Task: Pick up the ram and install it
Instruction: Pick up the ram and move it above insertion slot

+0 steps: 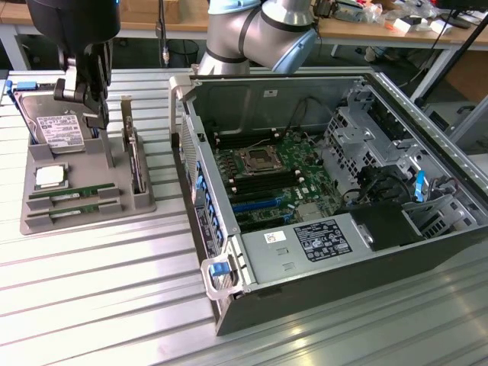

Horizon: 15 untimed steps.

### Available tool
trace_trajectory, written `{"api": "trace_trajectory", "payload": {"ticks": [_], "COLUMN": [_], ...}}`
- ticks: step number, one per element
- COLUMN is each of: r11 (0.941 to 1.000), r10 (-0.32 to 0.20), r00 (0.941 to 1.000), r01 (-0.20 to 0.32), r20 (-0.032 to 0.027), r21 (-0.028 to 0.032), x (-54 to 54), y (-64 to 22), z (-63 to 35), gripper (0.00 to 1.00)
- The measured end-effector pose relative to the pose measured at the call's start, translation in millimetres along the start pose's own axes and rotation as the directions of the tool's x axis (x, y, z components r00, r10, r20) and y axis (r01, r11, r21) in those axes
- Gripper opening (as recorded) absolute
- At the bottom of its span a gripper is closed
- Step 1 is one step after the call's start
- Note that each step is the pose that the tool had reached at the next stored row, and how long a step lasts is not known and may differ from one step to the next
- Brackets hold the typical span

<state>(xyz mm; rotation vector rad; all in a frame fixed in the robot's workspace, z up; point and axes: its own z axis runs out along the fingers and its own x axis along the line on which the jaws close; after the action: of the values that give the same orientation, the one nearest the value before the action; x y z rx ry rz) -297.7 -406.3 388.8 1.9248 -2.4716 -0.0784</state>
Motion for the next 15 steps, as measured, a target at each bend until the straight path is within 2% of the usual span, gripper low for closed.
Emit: {"api": "trace_trajectory", "payload": {"ticks": [4, 11, 15], "r11": [1.0000, 1.0000, 1.0000], "r10": [0.000, 0.000, 0.000], "r00": [1.0000, 1.0000, 1.0000], "r01": [0.000, 0.000, 0.000], "r20": [0.0000, 0.0000, 0.0000], "r21": [-0.0001, 0.0000, -0.0001], "x": [0.3, 0.3, 0.4], "y": [-0.1, -0.1, -0.3], "z": [0.0, 0.8, 4.3], "gripper": [0.36, 0.36, 0.36]}}
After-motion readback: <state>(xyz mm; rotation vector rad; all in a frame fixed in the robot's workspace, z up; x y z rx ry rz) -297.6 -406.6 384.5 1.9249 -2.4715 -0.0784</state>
